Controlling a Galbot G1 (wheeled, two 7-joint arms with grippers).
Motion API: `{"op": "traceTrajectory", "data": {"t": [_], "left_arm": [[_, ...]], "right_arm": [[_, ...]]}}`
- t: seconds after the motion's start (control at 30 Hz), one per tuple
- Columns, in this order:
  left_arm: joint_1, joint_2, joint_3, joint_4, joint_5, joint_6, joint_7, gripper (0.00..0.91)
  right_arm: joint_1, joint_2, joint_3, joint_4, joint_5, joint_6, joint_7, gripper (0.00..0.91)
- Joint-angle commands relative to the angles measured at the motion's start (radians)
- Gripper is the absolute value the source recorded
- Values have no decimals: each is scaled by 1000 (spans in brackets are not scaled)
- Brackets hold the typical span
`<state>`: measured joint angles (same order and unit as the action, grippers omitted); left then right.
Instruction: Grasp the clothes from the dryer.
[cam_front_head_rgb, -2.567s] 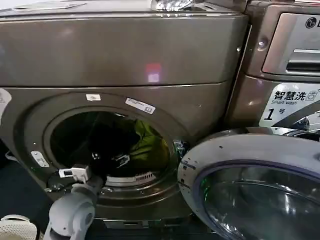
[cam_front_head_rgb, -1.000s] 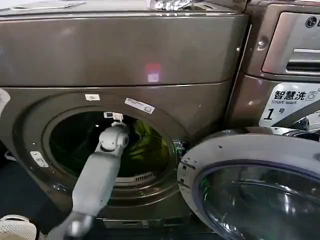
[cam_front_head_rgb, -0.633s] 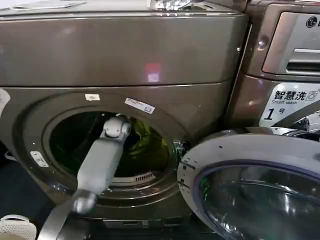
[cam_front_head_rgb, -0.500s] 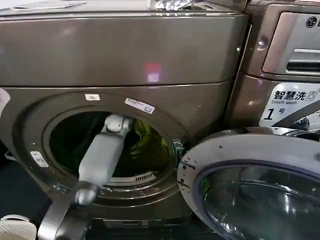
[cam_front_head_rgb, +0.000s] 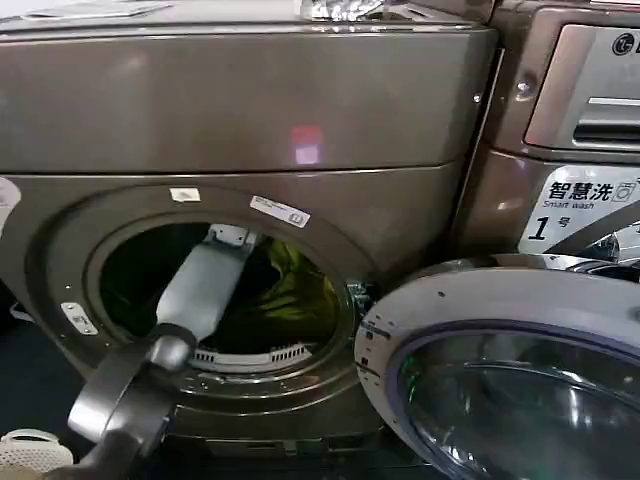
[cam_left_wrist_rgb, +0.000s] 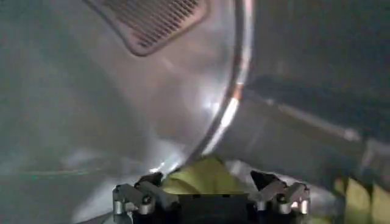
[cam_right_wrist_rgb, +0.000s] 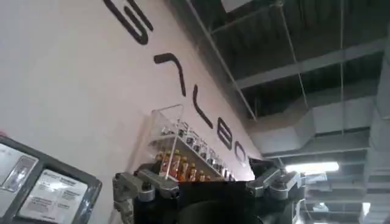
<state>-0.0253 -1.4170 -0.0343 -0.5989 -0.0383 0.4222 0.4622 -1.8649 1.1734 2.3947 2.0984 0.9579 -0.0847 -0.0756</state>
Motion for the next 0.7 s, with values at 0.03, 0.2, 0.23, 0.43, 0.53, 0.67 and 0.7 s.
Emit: {"op": "traceTrajectory", "data": {"t": [0.03,0.2,0.23,0.43,0.53,0.67,0.7], "left_arm": [[-81,2,136,174,104,-141,345,907],[-116,11,200,219,127,-237,490,907],[-122,12,212,228,130,-245,515,907],[-158,13,285,286,164,-343,683,907],[-165,12,325,297,213,-378,722,907],[-180,4,358,330,277,-419,776,907],[-184,2,362,338,286,-430,784,907]], "right_arm": [[-3,-1,1,0,1,2,-2,907],[-5,-1,2,2,1,2,-4,907],[-6,-1,2,2,1,2,-4,907],[0,1,-6,3,0,4,-7,907],[5,3,-13,6,-2,4,-9,907],[8,3,-16,6,-3,4,-11,907],[9,3,-16,6,-3,5,-12,907]]}}
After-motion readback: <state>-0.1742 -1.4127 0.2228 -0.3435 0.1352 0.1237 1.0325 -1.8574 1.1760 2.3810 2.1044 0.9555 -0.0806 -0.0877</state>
